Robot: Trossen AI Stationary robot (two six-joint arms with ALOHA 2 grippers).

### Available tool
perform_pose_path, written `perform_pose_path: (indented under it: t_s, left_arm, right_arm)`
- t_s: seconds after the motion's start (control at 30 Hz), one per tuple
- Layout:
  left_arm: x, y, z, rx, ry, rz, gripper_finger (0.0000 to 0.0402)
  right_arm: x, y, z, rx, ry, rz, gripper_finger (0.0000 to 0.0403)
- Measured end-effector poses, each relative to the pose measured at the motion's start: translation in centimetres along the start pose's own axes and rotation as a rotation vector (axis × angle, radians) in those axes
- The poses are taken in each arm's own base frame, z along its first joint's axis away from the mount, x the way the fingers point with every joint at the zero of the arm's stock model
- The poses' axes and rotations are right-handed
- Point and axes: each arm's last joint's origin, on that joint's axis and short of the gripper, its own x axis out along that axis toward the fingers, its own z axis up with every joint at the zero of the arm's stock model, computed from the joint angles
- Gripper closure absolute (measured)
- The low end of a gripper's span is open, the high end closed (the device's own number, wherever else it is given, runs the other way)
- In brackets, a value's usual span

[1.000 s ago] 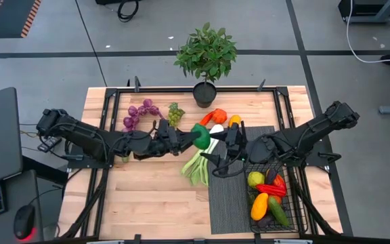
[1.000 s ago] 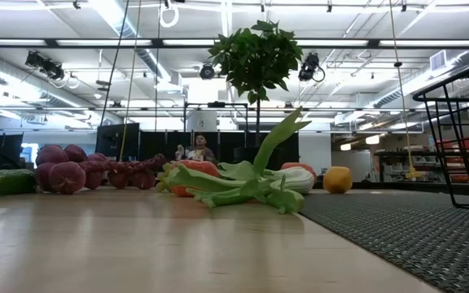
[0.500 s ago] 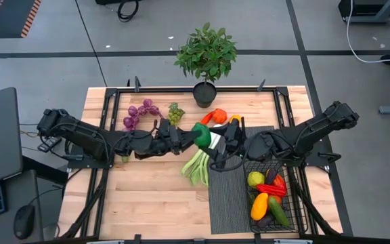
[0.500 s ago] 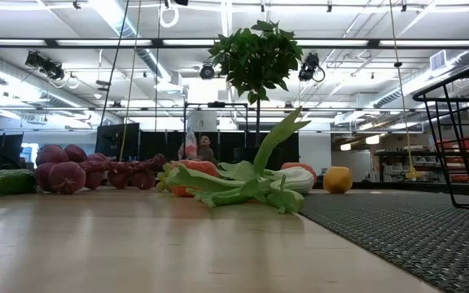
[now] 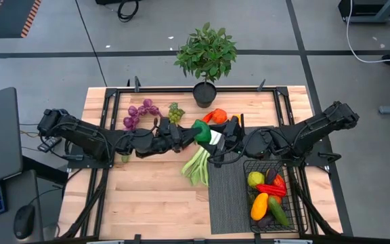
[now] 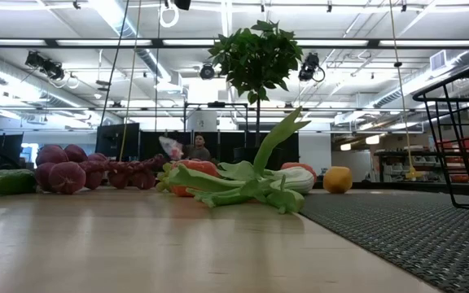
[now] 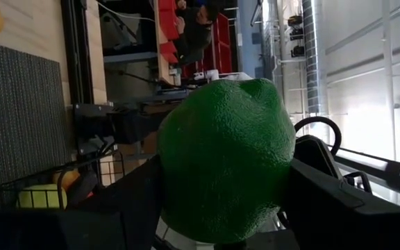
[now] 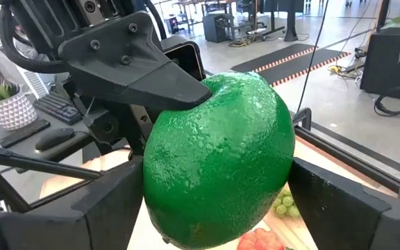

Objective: Build produce basket
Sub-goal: Put the lime into the black wire basket

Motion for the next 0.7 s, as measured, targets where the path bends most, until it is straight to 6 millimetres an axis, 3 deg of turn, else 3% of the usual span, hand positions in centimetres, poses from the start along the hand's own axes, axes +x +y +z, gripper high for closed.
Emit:
perform_pose_path:
  t_s: [0.2, 0.5, 0.7]
  left_arm:
    - [0.0, 0.0, 0.0, 0.002, 0.007, 0.0, 0.0143]
    - [-0.2, -0.8, 1.1, 0.17, 0.031, -0.022, 0.0139]
    - [-1.2, -2.3, 2.5, 0.348, 0.155, -0.095, 0.0139]
  right_arm:
    - [0.0, 0.0, 0.0, 0.004, -0.003, -0.008, 0.0116]
    - [-0.5, 0.4, -0.1, -0.013, -0.007, -0.016, 0.0132]
    - [-2.2, 1.1, -0.3, -0.008, -0.003, -0.024, 0.0142]
